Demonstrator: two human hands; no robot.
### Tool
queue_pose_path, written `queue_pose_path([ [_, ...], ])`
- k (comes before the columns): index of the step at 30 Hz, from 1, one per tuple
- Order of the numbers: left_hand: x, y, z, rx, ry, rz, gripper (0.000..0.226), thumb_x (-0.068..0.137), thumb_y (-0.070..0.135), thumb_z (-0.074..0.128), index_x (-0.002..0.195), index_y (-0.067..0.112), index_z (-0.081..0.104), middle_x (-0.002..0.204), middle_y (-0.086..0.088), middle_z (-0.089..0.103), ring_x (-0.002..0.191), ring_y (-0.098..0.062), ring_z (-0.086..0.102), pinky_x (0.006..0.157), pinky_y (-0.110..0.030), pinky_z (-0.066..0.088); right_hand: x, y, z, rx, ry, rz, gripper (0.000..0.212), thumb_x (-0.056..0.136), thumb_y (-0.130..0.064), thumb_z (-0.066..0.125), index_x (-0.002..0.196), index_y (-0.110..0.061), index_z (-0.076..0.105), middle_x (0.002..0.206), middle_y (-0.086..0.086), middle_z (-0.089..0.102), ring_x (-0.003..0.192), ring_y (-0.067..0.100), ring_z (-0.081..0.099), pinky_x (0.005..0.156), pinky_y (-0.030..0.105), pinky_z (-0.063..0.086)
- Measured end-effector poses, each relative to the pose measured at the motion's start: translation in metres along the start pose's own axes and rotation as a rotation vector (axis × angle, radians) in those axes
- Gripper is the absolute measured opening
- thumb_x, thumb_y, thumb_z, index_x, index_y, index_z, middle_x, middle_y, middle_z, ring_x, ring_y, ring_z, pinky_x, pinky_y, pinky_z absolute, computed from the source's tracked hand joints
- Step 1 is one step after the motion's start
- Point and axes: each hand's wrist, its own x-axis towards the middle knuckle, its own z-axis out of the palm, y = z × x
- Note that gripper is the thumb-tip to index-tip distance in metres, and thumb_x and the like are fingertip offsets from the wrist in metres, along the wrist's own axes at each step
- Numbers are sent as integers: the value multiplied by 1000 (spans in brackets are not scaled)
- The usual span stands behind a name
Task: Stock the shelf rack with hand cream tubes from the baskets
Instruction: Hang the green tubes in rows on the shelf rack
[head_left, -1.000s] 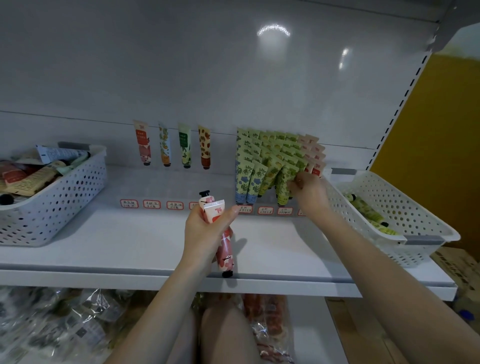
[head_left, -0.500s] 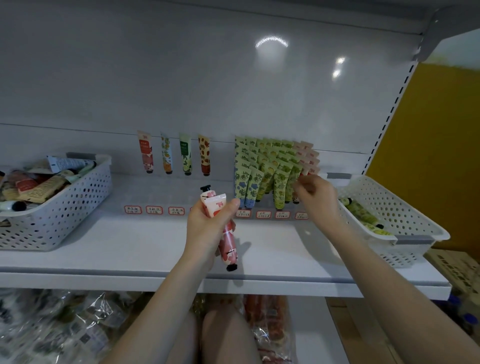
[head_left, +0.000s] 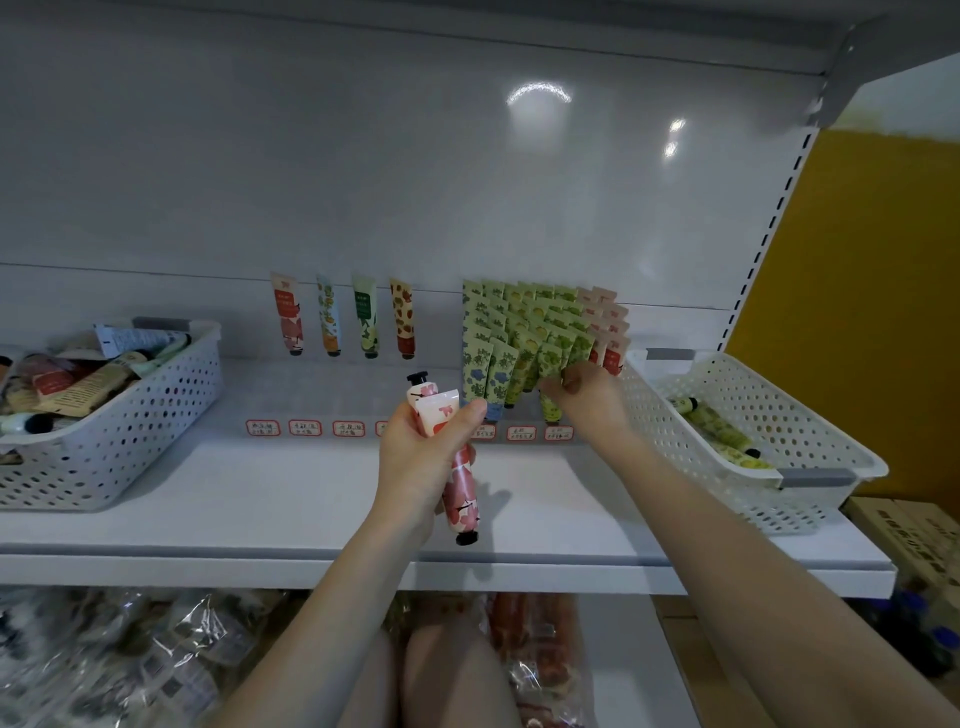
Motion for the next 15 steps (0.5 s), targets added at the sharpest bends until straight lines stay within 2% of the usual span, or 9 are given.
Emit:
queue_pose_path([
  [2, 1, 0, 0, 5, -2, -2, 21, 78, 18, 72, 83, 17, 52, 66, 1, 54, 53, -9, 52, 57, -27, 48, 5, 5, 2, -16, 14, 0, 33, 92, -18, 53, 62, -12, 40, 60, 5, 44, 58, 20, 42, 54, 29, 29],
  [4, 1, -1, 1, 10, -1, 0, 21, 78, 18, 72, 83, 17, 52, 67, 2, 54, 50, -6, 52, 53, -22, 49, 8, 11, 2, -15, 21, 2, 24, 93, -17, 50, 72, -6, 46, 70, 11, 52, 66, 23, 47, 59, 28, 31],
  [8, 2, -4, 4, 24, 2, -3, 21, 77, 19, 73, 82, 18, 53, 68, 1, 55, 55, -8, 52, 51, -19, 49, 11, 20, 2, -4, 17, 7, 21, 94, -17, 49, 77, -5, 50, 77, 16, 57, 74, 28, 54, 60, 28, 33],
  [12, 1, -5, 4, 23, 5, -4, 21, 77, 19, 73, 83, 18, 53, 70, 1, 55, 56, -9, 53, 55, -22, 49, 13, 20, 3, -9, 17, 6, 23, 94, -17, 49, 89, 4, 58, 86, 21, 61, 80, 31, 56, 64, 29, 37],
  [15, 1, -4, 3, 15, 9, -6, 21, 78, 18, 72, 83, 18, 52, 71, 0, 55, 60, -11, 52, 59, -25, 48, 12, 20, 1, -20, 7, 1, 23, 94, -17, 49, 95, 4, 59, 87, 18, 61, 79, 27, 55, 64, 27, 36],
])
